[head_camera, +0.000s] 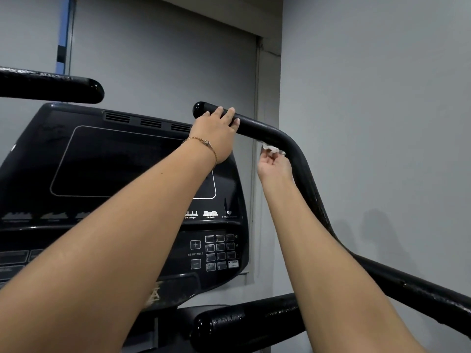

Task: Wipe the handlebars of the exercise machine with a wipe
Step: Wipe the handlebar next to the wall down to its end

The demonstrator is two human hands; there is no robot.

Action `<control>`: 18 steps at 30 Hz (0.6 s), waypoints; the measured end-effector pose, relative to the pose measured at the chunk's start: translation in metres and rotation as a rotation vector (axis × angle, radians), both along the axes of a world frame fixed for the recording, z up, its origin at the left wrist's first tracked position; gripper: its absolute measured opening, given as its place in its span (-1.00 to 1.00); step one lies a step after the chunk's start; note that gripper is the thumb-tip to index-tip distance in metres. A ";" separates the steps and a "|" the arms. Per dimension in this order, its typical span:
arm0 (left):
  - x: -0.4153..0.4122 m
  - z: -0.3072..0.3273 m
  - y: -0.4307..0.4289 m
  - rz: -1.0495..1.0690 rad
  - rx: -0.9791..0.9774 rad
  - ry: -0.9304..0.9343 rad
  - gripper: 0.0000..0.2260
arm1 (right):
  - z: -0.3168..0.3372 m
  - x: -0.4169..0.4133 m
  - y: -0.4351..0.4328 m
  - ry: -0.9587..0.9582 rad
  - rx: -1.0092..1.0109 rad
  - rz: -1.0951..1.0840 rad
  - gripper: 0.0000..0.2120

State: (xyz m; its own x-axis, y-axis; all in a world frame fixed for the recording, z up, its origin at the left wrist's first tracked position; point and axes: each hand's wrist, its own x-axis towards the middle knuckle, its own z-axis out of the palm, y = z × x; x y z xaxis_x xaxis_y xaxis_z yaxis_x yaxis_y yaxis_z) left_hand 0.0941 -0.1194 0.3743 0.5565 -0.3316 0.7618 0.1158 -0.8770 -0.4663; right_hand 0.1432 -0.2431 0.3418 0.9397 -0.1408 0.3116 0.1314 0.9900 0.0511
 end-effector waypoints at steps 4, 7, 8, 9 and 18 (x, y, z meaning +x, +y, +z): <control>-0.004 0.001 0.000 -0.013 -0.012 0.005 -0.49 | -0.007 -0.005 0.002 -0.045 -0.061 0.017 -0.71; -0.003 0.001 0.000 0.002 -0.005 0.009 -0.48 | -0.003 -0.004 -0.003 -0.051 0.045 0.053 -0.71; -0.003 0.001 0.000 0.007 0.000 0.008 -0.48 | 0.001 -0.004 0.001 -0.059 0.055 0.056 -0.71; -0.003 0.002 0.000 0.009 0.001 0.007 -0.48 | 0.002 -0.003 0.006 -0.059 0.047 0.048 -0.72; -0.007 0.003 -0.008 0.076 -0.055 0.078 -0.46 | -0.021 -0.020 -0.050 -0.054 -0.606 -0.689 -0.82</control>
State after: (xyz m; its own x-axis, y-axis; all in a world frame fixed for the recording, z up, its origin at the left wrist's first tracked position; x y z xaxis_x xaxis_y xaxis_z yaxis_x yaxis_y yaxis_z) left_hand 0.0875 -0.1276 0.3772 0.6368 -0.2447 0.7312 0.1482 -0.8918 -0.4275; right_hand 0.1230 -0.2932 0.3207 0.6906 -0.4625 0.5560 0.7149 0.5531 -0.4279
